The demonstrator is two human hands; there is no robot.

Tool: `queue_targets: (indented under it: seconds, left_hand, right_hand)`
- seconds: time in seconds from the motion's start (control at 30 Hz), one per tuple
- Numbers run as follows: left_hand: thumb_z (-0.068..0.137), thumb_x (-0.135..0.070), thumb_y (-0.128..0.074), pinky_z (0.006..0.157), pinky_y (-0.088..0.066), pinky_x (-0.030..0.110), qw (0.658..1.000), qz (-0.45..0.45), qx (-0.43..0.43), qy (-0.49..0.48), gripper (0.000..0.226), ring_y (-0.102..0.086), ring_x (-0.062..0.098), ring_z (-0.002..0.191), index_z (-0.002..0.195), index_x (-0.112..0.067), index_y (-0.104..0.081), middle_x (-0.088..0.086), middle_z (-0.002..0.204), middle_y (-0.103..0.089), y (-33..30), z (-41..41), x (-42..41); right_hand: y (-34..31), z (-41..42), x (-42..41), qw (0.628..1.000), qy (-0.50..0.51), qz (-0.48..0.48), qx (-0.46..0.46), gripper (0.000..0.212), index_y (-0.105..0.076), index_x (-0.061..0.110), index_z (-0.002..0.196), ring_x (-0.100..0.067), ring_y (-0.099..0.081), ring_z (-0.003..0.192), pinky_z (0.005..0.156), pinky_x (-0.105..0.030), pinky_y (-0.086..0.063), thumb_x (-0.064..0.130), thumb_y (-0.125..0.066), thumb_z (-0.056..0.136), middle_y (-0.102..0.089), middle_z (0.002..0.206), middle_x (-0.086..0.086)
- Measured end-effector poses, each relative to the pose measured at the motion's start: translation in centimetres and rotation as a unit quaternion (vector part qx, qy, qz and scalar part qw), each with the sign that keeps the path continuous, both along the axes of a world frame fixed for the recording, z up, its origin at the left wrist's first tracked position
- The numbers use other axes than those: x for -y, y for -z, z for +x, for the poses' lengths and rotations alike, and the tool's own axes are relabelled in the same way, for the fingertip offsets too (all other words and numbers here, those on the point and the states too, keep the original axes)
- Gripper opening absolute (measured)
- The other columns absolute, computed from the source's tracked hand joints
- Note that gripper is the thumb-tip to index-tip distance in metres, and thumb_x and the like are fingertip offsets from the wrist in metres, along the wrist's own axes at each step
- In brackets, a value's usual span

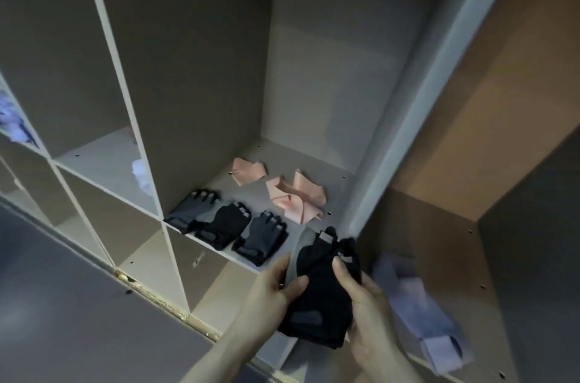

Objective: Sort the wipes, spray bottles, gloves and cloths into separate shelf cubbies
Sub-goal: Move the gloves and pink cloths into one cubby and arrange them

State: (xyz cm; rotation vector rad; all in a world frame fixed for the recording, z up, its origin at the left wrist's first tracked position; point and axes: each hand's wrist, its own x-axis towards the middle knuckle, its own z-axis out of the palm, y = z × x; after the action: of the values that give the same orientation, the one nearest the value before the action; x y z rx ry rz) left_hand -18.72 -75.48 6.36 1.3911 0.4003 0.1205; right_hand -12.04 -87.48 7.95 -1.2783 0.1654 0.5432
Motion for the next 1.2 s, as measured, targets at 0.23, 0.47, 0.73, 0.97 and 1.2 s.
queue_targets:
  seconds: [0.23,0.47,0.73,0.97,1.2]
  left_hand:
    - [0.085,-0.014,-0.064,0.068,-0.058,0.028,0.985,0.099,-0.095,0.11,0.071,-0.066,0.013,0.081,0.139,-0.045,-0.031,-0.004,0.099,-0.063,4.4,-0.8,-9.0]
    - [0.09,-0.008,-0.057,0.062,-0.055,0.028,0.971,0.129,-0.098,0.176,0.069,-0.06,0.012,0.072,0.143,-0.041,-0.03,-0.006,0.104,-0.065,6.9,3.3,-12.3]
    - [0.088,-0.011,-0.062,0.084,-0.056,0.037,0.949,0.209,-0.113,0.206,0.069,-0.063,0.023,0.108,0.147,-0.024,-0.029,0.001,0.128,-0.06,9.8,10.1,-12.8]
    - [0.092,-0.014,-0.054,0.072,-0.059,0.045,0.928,0.208,-0.197,0.239,0.053,-0.067,0.03,0.095,0.142,-0.014,-0.038,0.013,0.124,-0.06,12.3,12.6,-12.5]
    - [0.091,-0.05,-0.029,0.095,-0.041,0.053,0.672,0.704,0.012,0.231,0.045,-0.047,0.03,0.127,0.13,-0.041,-0.05,0.002,0.142,-0.048,14.4,11.3,-17.2]
  right_hand:
    - [3.3,-0.7,-8.5,0.985,0.136,-0.092,-0.053,0.01,-0.069,0.011,0.09,-0.032,-0.068,0.081,0.079,-0.043,-0.055,0.018,-0.069,0.084,-0.072,0.086,-0.013]
    - [7.4,1.9,-10.9,0.964,0.183,-0.191,-0.027,0.018,-0.064,0.016,0.106,-0.026,-0.063,0.091,0.093,-0.041,-0.05,0.018,-0.064,0.088,-0.068,0.097,-0.008]
    - [9.1,8.5,-11.6,0.931,0.08,-0.354,0.045,0.04,-0.052,0.009,0.127,-0.02,-0.053,0.096,0.083,-0.027,-0.043,-0.005,-0.038,0.092,-0.06,0.121,-0.012]
    - [11.4,9.8,-10.4,0.897,-0.081,-0.428,0.081,0.074,-0.008,0.019,0.151,-0.021,-0.021,0.143,0.116,-0.031,-0.02,-0.003,-0.045,0.09,-0.019,0.157,-0.003]
    - [14.9,6.8,-9.3,0.667,-0.356,-0.602,0.257,0.062,-0.003,0.038,0.148,-0.02,0.008,0.147,0.119,-0.04,-0.004,0.054,-0.03,0.095,0.011,0.159,0.008]
